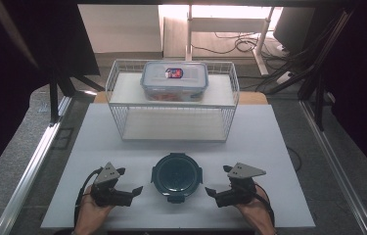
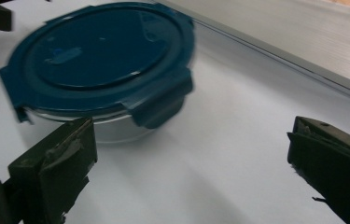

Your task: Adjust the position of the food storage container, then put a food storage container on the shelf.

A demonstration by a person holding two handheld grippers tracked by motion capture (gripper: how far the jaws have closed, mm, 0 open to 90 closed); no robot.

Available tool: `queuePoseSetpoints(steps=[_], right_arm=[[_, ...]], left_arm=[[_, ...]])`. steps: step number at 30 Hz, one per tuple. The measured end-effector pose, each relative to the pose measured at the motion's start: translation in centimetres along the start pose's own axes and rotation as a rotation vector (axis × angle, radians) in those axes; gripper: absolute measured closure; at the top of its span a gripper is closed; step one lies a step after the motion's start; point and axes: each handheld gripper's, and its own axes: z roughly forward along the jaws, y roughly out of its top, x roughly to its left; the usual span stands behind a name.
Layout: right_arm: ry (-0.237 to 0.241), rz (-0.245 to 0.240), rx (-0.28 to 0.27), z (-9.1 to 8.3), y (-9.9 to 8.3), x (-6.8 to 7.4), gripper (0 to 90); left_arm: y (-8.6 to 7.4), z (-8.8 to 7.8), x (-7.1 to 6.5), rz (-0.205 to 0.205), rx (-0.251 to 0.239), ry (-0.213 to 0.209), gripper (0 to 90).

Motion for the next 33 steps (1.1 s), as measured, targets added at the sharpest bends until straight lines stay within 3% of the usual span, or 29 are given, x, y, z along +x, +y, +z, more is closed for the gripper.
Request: queuePoseSetpoints(steps=[4, 8, 13, 21, 27, 31, 33], right_arm=[[0.011, -0.026, 0.015, 0.2, -0.1, 0.6, 0.2], [0.011, -0.021, 0.035, 0.6, -0.4, 0.4, 0.0], [0.011, 0.004, -0.003, 0.3, -0.1, 0.3, 0.1], [0.001, -0.041, 0.013, 0.5, 0.2, 0.5, 0.4], [0.011, -0.022, 0.015, 0.8, 0.6, 0.7, 0.7], [0.023, 0.019, 0.030, 1.0, 1.2, 1.0, 0.7], [0.052, 0.045, 0.056, 1.2, 1.5, 1.1, 0.6]], left_arm=[[-0.1, -0.1, 0.2, -0.004, -0.027, 0.011, 6.0], [-0.2, -0.1, 0.5, -0.008, -0.053, 0.007, 3.7], [-0.2, 0.1, 0.5, -0.009, -0.054, -0.015, 2.8], [0.3, 0.2, 0.4, -0.024, -0.047, -0.045, 3.2], [1.1, 0.3, 0.0, -0.026, -0.049, -0.072, 3.8], [1.8, 0.5, -0.3, -0.024, -0.046, -0.086, 3.5], [2.2, 0.7, -0.4, -0.025, -0.041, -0.095, 3.1]])
